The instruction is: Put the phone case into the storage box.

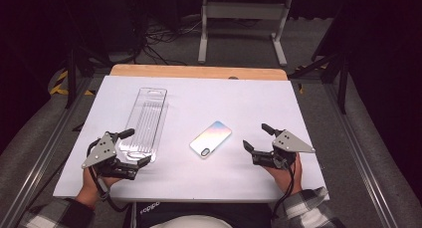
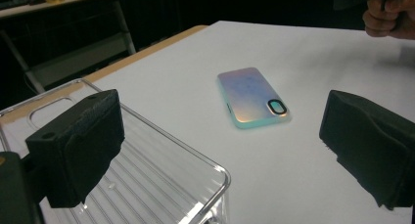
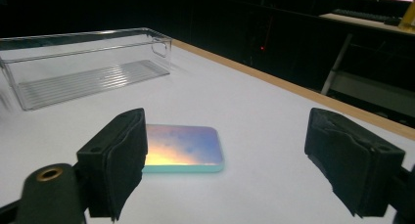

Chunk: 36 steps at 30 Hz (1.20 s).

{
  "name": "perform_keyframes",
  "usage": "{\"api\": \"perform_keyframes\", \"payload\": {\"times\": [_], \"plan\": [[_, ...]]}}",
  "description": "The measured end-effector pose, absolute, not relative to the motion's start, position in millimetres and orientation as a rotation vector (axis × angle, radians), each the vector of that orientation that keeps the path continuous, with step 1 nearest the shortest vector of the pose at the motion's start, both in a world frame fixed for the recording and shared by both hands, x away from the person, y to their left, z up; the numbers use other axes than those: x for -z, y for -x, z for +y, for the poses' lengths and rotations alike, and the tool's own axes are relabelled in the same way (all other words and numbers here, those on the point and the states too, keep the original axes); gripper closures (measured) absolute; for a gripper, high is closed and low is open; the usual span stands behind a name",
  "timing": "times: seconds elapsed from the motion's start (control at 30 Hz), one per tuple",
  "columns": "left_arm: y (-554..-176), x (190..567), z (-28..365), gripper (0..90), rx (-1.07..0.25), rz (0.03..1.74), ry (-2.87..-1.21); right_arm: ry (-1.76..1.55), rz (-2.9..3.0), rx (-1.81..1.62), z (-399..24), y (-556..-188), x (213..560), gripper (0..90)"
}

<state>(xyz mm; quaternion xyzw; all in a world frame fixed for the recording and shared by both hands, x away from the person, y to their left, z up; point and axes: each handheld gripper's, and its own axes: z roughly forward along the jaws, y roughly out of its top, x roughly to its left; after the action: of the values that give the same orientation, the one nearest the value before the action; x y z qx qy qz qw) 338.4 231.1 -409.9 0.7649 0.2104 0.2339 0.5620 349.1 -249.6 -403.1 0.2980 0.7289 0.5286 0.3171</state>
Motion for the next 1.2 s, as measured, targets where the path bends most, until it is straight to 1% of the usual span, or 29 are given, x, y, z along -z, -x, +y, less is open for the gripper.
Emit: {"api": "perform_keyframes", "payload": {"times": [0.17, 0.3, 0.33, 0.5, 0.57, 0.63, 0.73, 0.8, 0.87, 0.93, 1.0, 1.07, 1.17, 1.2], "plan": [[-341.9, 413.7, 236.8, 3.3, -0.547, 0.514, -1.826, -0.78, 1.903, -1.393, -247.6, -346.4, 401.2, 12.7], [-342.0, 415.7, 240.2, 3.3, -0.528, 0.523, -1.822, -0.778, 1.9, -1.387, -245.9, -346.7, 401.0, 8.3], [-341.7, 416.0, 240.6, 3.2, -0.525, 0.526, -1.819, -0.776, 1.903, -1.387, -245.6, -347.0, 401.0, 5.9], [-343.7, 416.7, 241.6, 2.8, -0.53, 0.534, -1.816, -0.775, 1.909, -1.405, -246.4, -347.8, 400.5, 3.6], [-344.2, 417.7, 241.5, 2.3, -0.535, 0.546, -1.814, -0.78, 1.925, -1.394, -247.1, -349.4, 400.7, 1.0], [-343.4, 417.8, 241.3, 2.3, -0.526, 0.546, -1.818, -0.784, 1.927, -1.389, -247.0, -350.1, 401.0, 1.4], [-343.1, 417.7, 241.3, 2.3, -0.534, 0.545, -1.809, -0.794, 1.923, -1.365, -246.4, -350.2, 400.1, 6.5], [-343.8, 418.2, 240.8, 2.3, -0.532, 0.542, -1.818, -0.813, 1.92, -1.345, -244.9, -352.6, 398.1, 7.4], [-344.8, 418.7, 239.8, 2.3, -0.529, 0.539, -1.813, -0.819, 1.927, -1.362, -244.3, -355.8, 396.9, 11.4], [-345.6, 418.7, 239.9, 2.4, -0.538, 0.54, -1.813, -0.815, 1.94, -1.345, -241.9, -360.4, 395.1, 13.2], [-345.7, 419.0, 240.1, 2.6, -0.529, 0.543, -1.809, -0.796, 1.959, -1.354, -240.2, -365.6, 392.7, 21.3], [-346.0, 418.9, 240.7, 2.7, -0.536, 0.542, -1.813, -0.792, 1.991, -1.351, -237.4, -371.3, 391.0, 25.5], [-346.5, 418.1, 242.5, 3.8, -0.532, 0.538, -1.826, -0.805, 2.031, -1.372, -232.6, -379.6, 389.9, 36.5], [-346.9, 418.3, 243.2, 4.0, -0.531, 0.541, -1.829, -0.801, 2.038, -1.373, -230.5, -381.8, 389.3, 41.6]]}}
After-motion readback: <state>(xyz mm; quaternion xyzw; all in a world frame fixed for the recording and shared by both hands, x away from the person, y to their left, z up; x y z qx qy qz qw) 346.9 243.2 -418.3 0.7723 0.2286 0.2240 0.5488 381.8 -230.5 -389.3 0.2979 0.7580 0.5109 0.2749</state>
